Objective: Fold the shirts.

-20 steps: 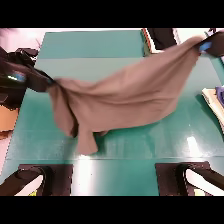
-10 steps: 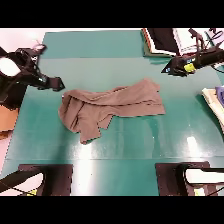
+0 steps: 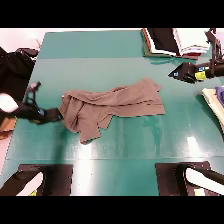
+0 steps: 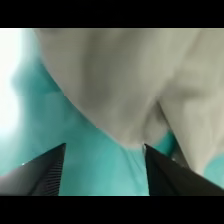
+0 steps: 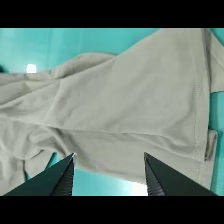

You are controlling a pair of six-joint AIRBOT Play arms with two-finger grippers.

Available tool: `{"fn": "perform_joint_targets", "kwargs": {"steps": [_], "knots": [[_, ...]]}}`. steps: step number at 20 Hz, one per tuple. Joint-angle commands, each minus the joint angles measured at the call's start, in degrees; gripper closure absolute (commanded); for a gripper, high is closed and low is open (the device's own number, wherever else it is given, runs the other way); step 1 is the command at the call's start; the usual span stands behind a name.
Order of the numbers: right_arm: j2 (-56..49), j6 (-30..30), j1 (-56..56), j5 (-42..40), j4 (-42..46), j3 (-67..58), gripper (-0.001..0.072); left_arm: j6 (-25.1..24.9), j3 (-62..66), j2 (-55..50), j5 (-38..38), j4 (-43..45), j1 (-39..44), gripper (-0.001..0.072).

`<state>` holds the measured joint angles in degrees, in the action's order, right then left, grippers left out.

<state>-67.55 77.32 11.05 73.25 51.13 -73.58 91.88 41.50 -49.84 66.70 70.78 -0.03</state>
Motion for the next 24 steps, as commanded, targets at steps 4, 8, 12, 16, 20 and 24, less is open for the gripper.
{"fn": "perform_joint_targets", "kwargs": {"steps": [4,8,12,16,20,24], "knots": [[5.4,-0.9,0.1,-4.2,-0.3,6.9,0.0233,9.4,-17.4,4.3,-12.9,-7.3,8.5,0.0151],[5.4,-0.9,0.1,-4.2,-0.6,6.9,0.0233,9.7,-18.2,4.3,-18.7,-9.1,8.5,0.0151],[5.4,-0.9,0.1,-4.3,-0.6,6.9,0.0266,9.7,-18.2,4.3,-24.1,-12.7,8.5,0.0152],[5.4,-0.9,0.1,-4.3,-0.6,6.9,0.0266,9.6,-18.2,4.3,-23.4,-12.7,8.5,0.0152],[5.4,-0.9,0.1,-4.3,-0.7,6.9,0.0266,9.7,-19.8,4.3,-23.0,-12.8,8.5,0.0153],[5.4,-0.9,0.1,-4.2,-0.7,6.9,0.0266,9.7,-21.3,4.3,-23.4,-13.1,8.5,0.0417]]}}
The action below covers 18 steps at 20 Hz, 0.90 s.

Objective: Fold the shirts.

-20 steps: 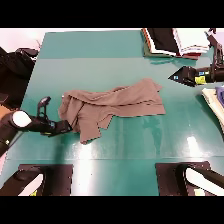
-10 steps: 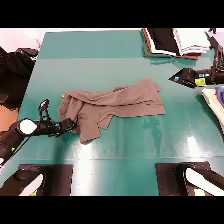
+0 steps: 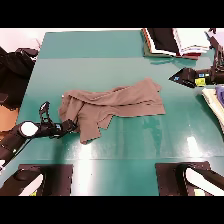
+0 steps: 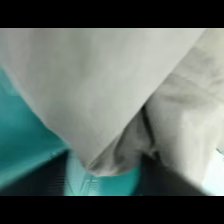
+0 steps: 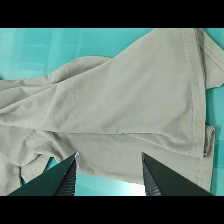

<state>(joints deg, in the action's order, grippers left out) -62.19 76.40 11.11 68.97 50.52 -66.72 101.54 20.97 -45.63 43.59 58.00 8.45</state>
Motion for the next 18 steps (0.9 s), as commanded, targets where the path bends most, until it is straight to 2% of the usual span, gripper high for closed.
{"fn": "perform_joint_targets", "kwargs": {"steps": [1,2,5,8,11,12,14,18], "knots": [[0.0,0.0,0.0,0.0,0.0,0.0,0.0266,-0.1,-0.8,0.0,-0.5,-0.2,0.0,0.0622],[0.0,0.1,0.0,0.0,0.0,0.0,0.0267,-0.7,-0.8,0.0,-1.2,0.0,0.0,0.0680],[0.0,-0.2,0.6,1.2,0.3,0.0,0.0266,-1.0,0.9,0.1,-1.9,1.5,0.0,0.0682],[0.0,-2.0,5.0,6.5,0.6,1.0,0.0266,-1.1,10.0,0.1,3.4,12.9,0.0,0.0681],[0.0,-2.6,11.6,9.0,2.8,7.9,0.0262,-1.2,19.6,0.1,8.1,22.1,0.0,0.0681],[0.0,-3.0,13.5,8.7,3.7,11.3,0.0256,-1.4,21.5,0.1,8.5,22.9,0.0,0.0680],[-1.6,-4.3,17.2,7.8,3.4,17.6,0.0155,-1.7,23.3,0.1,8.4,22.8,0.0,0.0681],[-9.0,-7.0,17.7,4.4,1.1,24.4,0.0175,-1.6,23.4,0.0,9.6,22.5,0.0,0.0680]]}}
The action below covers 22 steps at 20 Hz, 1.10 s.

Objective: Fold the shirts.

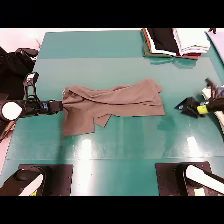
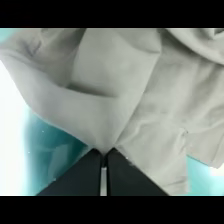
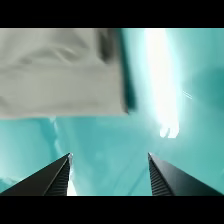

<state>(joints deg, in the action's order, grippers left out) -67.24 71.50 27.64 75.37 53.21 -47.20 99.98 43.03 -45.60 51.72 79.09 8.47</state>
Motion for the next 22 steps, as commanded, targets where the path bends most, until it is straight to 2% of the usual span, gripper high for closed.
{"fn": "perform_joint_targets", "kwargs": {"steps": [1,3,4,5,10,11,12,14,15,19,22], "knots": [[-5.9,-3.2,0.0,-3.6,-3.5,5.4,0.0232,-0.1,1.3,0.0,1.5,1.4,0.0,0.0680],[-8.8,-3.7,-3.2,-7.0,-7.1,5.4,0.0232,0.0,1.3,0.0,1.5,1.4,0.0,0.0680],[-10.0,-3.9,-5.1,-9.3,-8.3,5.4,0.0260,0.0,1.3,0.0,1.5,1.2,0.0,0.0680],[-10.7,-3.9,-6.9,-11.5,-8.8,5.4,0.0280,0.0,1.3,0.0,1.5,0.7,0.0,0.0680],[-11.6,-3.9,-15.1,-18.7,-9.0,5.4,0.0285,0.0,1.3,0.0,1.5,0.0,0.0,0.0680],[-11.6,-4.0,-16.2,-19.6,-9.6,5.4,0.0355,0.0,1.3,0.0,1.5,0.0,0.0,0.0680],[-11.6,-4.1,-17.1,-20.5,-10.1,5.4,0.0479,0.0,1.3,0.0,1.5,0.0,0.0,0.0680],[-11.5,-4.2,-18.6,-22.1,-10.2,5.4,0.0666,0.0,1.3,0.1,1.7,0.0,0.0,0.0680],[-11.2,-4.7,-19.1,-22.6,-10.2,5.4,0.0690,0.0,1.6,0.1,2.3,0.0,0.0,0.0680],[-2.8,-7.6,-19.7,-20.1,-10.0,1.6,0.0691,-0.2,9.4,1.6,5.0,2.5,0.0,0.0680],[7.8,-7.7,-17.1,-14.4,-10.0,-10.4,0.0691,-3.5,24.1,4.5,8.7,4.2,0.0,0.0680]]}}
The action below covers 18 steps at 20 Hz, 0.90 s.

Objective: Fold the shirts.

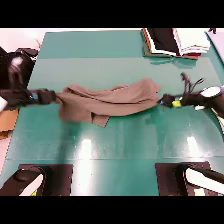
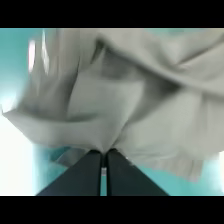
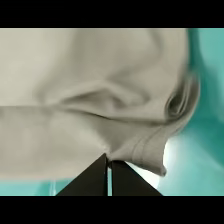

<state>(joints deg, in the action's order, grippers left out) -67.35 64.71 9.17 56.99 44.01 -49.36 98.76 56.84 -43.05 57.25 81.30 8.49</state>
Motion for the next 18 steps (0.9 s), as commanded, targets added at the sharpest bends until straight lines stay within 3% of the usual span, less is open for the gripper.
{"fn": "perform_joint_targets", "kwargs": {"steps": [1,6,9,14,18], "knots": [[11.1,-0.9,2.6,5.8,-0.8,-13.8,0.0691,-3.3,16.7,2.6,4.1,2.1,0.0,0.0681],[20.7,1.6,10.4,10.8,-0.3,-41.8,0.0692,-3.9,49.4,3.3,8.6,2.1,0.0,0.0682],[22.0,4.3,16.9,13.0,-0.4,-54.5,0.0692,-3.9,62.3,3.3,8.4,2.1,0.0,0.0683],[17.3,8.7,23.0,21.7,-0.4,-67.7,0.0693,-3.9,64.3,2.0,11.0,2.1,0.0,0.0682],[11.4,9.9,22.1,24.6,-0.3,-67.0,0.0693,-4.8,53.6,-3.1,14.4,1.7,0.0,0.0681]]}}
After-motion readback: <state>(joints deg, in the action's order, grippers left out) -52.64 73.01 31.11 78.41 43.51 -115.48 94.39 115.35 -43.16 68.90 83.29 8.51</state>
